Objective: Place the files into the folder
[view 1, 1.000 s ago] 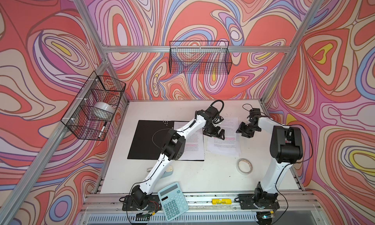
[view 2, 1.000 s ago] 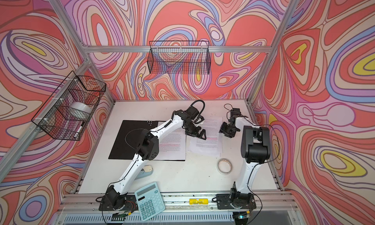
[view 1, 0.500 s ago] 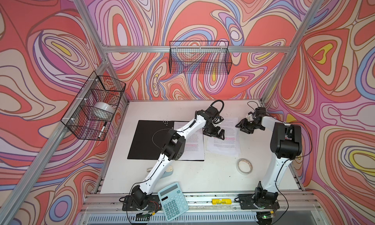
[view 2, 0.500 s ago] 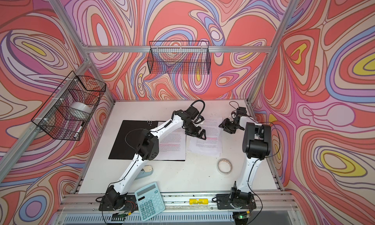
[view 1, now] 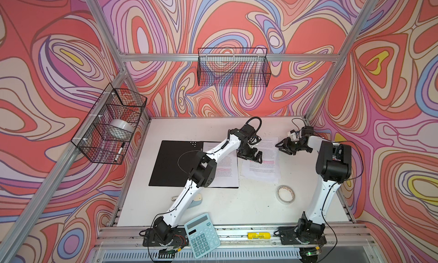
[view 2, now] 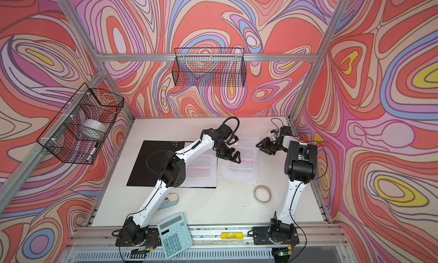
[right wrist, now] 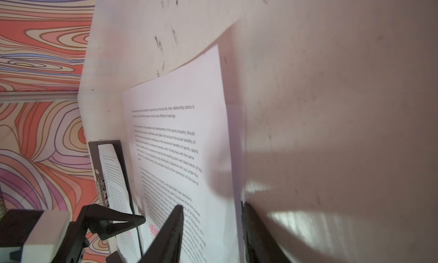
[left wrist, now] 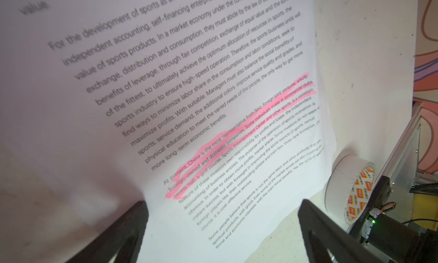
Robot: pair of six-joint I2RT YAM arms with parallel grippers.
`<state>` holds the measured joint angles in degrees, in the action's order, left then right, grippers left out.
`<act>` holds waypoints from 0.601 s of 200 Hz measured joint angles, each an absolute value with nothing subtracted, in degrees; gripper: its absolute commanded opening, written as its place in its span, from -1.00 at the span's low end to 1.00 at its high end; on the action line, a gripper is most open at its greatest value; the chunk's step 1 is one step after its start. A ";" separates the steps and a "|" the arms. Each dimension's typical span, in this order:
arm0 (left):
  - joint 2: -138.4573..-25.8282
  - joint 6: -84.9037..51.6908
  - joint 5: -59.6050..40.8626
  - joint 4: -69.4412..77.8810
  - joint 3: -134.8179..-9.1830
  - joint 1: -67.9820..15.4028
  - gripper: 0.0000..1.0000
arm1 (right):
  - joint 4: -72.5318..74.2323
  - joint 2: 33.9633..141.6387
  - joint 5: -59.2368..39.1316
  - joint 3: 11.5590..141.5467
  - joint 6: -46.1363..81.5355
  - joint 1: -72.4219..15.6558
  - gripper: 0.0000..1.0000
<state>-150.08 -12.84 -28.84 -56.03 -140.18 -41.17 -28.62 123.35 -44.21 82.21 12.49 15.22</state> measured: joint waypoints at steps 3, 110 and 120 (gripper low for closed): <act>-150.08 -12.82 -28.82 -56.01 -140.18 -41.17 1.00 | -28.62 123.46 -44.69 82.21 12.45 15.29 -0.17; -150.08 -12.19 -28.01 -56.01 -140.27 -41.15 1.00 | -28.93 124.20 -51.90 80.16 11.62 17.06 -0.26; -150.08 -12.16 -27.94 -56.01 -140.27 -41.15 1.00 | -29.10 123.74 -51.90 79.50 11.60 17.52 -0.26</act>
<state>-150.08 -12.16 -27.94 -56.01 -140.27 -41.15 -29.10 123.74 -51.90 79.50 11.60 17.52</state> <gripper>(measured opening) 0.998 0.370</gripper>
